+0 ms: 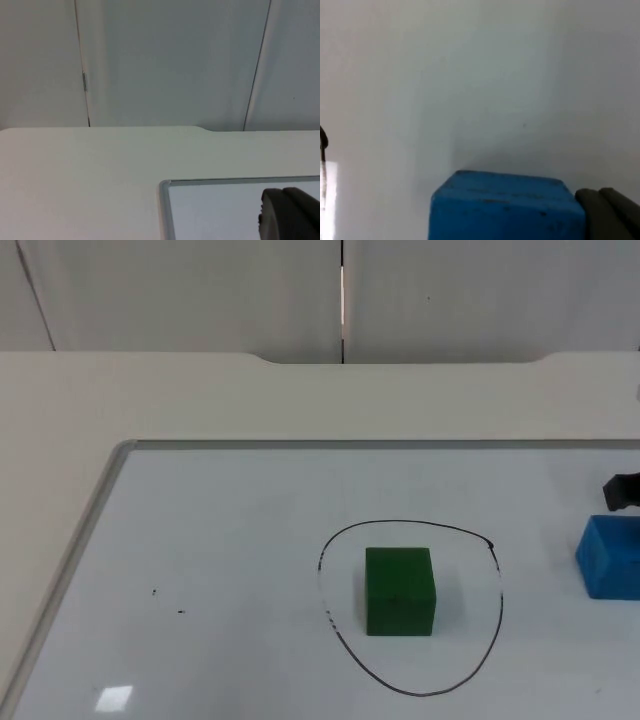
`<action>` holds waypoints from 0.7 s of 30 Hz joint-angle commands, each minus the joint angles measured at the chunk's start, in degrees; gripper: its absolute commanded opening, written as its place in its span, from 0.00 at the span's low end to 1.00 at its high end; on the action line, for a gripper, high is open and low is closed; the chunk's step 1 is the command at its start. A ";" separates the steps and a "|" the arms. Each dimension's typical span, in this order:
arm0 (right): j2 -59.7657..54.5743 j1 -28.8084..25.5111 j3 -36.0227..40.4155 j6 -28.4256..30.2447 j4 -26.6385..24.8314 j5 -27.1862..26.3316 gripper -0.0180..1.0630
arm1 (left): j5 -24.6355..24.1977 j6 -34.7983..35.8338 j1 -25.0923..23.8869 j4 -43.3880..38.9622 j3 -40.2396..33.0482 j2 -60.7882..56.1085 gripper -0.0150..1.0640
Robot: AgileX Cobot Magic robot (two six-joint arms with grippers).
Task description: Push the two cubes into the marked area.
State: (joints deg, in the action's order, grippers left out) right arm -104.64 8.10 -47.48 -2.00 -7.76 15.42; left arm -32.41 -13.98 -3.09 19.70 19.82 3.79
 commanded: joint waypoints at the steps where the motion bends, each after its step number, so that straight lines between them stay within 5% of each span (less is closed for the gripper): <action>1: 0.30 0.59 0.16 -0.33 -0.06 0.38 0.02 | 0.09 -0.07 -0.16 0.77 -0.08 -0.35 0.01; 21: 0.30 1.88 0.16 -1.67 1.40 2.92 0.02 | -0.03 -0.18 -0.16 0.79 -0.08 -0.35 0.01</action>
State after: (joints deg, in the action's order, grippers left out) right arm -104.64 9.65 -47.48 -3.41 -6.56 18.00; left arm -32.41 -14.10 -3.09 19.70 19.82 3.79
